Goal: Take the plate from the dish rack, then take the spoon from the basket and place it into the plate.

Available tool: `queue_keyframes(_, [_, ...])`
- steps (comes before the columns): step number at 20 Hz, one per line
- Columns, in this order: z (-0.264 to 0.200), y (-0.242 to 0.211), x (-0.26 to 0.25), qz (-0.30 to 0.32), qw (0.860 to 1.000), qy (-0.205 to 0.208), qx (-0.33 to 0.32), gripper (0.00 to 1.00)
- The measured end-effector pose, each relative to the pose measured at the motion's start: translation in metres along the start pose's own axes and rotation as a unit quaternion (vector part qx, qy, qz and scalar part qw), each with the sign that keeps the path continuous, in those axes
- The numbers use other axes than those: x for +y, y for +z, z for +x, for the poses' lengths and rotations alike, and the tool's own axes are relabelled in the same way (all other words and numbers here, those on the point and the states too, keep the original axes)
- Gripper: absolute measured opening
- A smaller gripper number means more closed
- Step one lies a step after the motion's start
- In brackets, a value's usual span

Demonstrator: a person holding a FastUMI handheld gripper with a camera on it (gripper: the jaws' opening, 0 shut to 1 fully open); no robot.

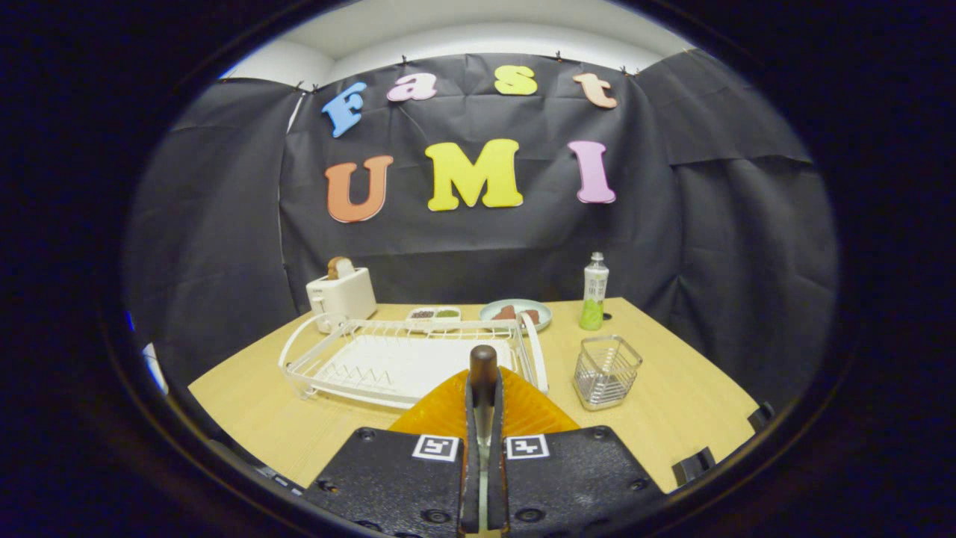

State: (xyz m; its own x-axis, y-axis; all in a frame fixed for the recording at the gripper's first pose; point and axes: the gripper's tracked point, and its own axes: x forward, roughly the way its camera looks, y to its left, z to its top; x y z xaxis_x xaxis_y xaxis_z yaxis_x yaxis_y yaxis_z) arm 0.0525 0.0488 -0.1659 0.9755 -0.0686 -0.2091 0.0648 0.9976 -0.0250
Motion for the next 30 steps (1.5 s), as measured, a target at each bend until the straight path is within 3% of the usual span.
queue_keyframes(6, [0.005, -0.024, 0.003, 0.062, 0.998, 0.002, 0.015, 0.1])
queue_keyframes(15, [0.005, -0.022, 0.007, -0.003, 1.0, -0.014, 0.001, 0.14])
queue_keyframes(22, [0.002, -0.014, 0.001, -0.001, 1.0, -0.018, -0.015, 0.19])
queue_keyframes(27, [-0.011, 0.011, -0.023, -0.011, 0.994, -0.073, -0.083, 1.0])
queue_keyframes(30, [-0.012, 0.009, -0.022, -0.014, 0.995, -0.066, -0.076, 1.0])
